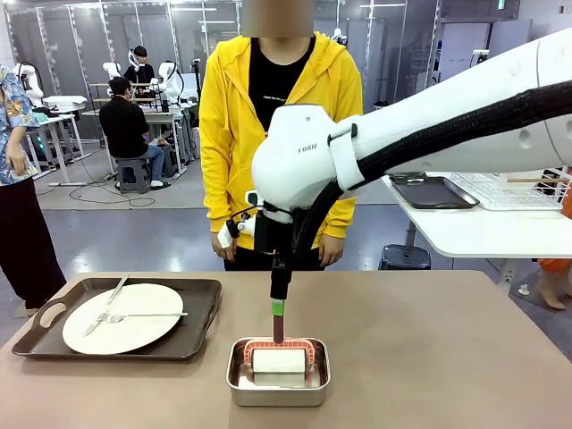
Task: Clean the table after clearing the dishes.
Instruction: When the right (or left) Handle tray is removed, use the right hand (or left hand) to clean the right (or left) side of the table with the Lint Roller.
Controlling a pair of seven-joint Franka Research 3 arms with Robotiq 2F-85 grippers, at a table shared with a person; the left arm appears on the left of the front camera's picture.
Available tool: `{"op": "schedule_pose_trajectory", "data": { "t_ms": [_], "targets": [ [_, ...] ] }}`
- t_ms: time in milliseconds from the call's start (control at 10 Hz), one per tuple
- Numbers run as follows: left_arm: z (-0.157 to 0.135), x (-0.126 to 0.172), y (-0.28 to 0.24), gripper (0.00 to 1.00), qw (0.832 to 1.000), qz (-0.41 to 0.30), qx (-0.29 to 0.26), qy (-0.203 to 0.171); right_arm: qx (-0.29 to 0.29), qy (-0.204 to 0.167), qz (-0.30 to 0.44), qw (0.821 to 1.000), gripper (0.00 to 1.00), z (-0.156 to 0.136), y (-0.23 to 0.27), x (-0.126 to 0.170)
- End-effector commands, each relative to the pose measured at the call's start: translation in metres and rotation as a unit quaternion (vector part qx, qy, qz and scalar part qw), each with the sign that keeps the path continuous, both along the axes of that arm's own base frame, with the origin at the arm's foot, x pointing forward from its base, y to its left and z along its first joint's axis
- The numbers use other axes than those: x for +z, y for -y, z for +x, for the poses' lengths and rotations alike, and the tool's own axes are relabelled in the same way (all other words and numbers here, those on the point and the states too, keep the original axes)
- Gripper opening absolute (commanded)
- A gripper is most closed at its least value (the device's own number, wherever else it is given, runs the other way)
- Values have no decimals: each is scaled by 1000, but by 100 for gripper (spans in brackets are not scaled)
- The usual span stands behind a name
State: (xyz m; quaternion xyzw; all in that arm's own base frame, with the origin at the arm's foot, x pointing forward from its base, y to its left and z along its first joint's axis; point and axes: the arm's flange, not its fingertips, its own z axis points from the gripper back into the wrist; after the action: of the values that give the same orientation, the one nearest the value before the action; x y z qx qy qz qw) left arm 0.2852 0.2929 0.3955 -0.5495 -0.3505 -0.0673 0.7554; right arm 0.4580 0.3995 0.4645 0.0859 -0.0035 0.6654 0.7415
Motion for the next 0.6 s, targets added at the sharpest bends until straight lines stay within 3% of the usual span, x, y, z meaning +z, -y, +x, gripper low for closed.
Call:
{"op": "schedule_pose_trajectory", "data": {
  "t_ms": [0, 100, 200, 300, 500],
  "targets": [
    [-3, 1, -1, 100, 1000, -1, 0, 6, -44, -66, 55, 995, 100, 4, 23, 32],
    [-3, 1, -1, 100, 1000, -1, 0, 6, -71, -80, 88, 990, 100, 9, 35, 40],
    [-3, 1, -1, 100, 1000, -1, 0, 6, -89, -121, 143, 978, 100, 11, 49, 48],
    [-3, 1, -1, 100, 1000, -1, 0, 6, -112, -163, 204, 959, 100, 13, 68, 54],
    [-3, 1, -1, 100, 1000, -1, 0, 6, -163, -248, 314, 902, 100, 11, 131, 53]
  ]
}}
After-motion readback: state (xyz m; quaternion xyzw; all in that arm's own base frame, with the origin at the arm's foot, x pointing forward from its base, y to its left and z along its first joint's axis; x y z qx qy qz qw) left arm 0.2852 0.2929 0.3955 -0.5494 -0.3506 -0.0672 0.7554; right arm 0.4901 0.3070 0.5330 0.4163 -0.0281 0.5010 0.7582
